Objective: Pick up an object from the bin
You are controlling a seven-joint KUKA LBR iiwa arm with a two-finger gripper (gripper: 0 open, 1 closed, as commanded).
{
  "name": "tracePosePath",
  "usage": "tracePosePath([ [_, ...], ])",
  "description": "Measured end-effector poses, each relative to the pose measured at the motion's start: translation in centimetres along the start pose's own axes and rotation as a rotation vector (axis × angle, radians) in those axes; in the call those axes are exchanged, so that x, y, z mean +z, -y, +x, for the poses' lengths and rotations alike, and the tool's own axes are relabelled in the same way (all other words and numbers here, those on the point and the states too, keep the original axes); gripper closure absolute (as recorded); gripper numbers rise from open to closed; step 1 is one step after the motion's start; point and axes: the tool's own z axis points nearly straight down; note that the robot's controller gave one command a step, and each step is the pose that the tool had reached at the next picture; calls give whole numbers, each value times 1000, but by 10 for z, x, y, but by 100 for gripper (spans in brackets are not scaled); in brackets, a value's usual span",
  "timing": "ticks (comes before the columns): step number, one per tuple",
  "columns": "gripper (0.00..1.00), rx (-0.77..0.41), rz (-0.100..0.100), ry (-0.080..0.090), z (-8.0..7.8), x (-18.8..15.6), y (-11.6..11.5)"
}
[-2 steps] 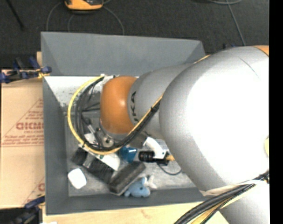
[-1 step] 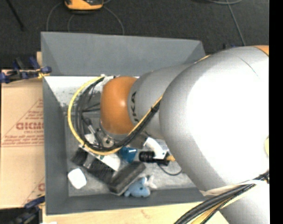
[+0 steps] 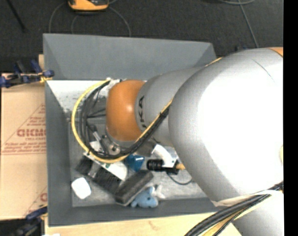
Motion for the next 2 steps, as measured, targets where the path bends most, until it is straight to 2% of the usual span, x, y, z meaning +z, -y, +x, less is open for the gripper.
tracePosePath([
  [2, 100, -2, 11, -7, 1, -34, 2],
])
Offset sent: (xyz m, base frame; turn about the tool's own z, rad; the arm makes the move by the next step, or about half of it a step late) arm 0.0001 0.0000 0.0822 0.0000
